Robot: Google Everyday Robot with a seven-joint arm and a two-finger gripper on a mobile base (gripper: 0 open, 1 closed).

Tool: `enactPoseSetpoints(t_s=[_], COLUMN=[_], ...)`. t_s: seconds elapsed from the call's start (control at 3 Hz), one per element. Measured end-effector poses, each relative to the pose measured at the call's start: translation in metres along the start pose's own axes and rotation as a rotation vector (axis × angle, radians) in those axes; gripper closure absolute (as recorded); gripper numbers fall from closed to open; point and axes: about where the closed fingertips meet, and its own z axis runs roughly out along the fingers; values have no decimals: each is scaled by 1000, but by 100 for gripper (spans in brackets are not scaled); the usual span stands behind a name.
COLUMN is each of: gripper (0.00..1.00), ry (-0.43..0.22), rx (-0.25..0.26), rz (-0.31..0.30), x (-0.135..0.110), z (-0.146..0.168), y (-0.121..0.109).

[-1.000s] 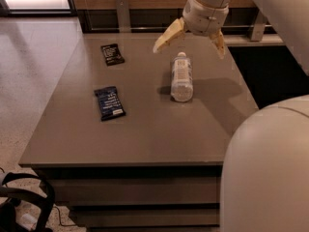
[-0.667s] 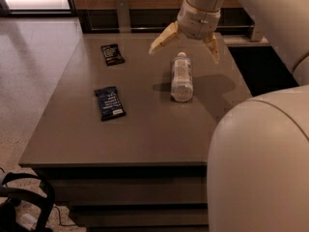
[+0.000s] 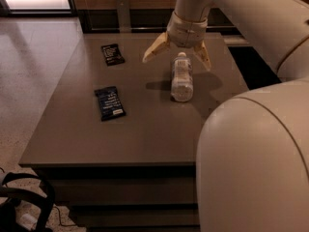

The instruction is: Place blue plastic bottle upright

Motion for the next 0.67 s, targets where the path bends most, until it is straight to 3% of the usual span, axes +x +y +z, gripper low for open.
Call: enactPoseSetpoints(t_s=[0.67], gripper=[0], ry=[59], rx=[82], rz=[-52], x=[2], z=[40], y=[-12])
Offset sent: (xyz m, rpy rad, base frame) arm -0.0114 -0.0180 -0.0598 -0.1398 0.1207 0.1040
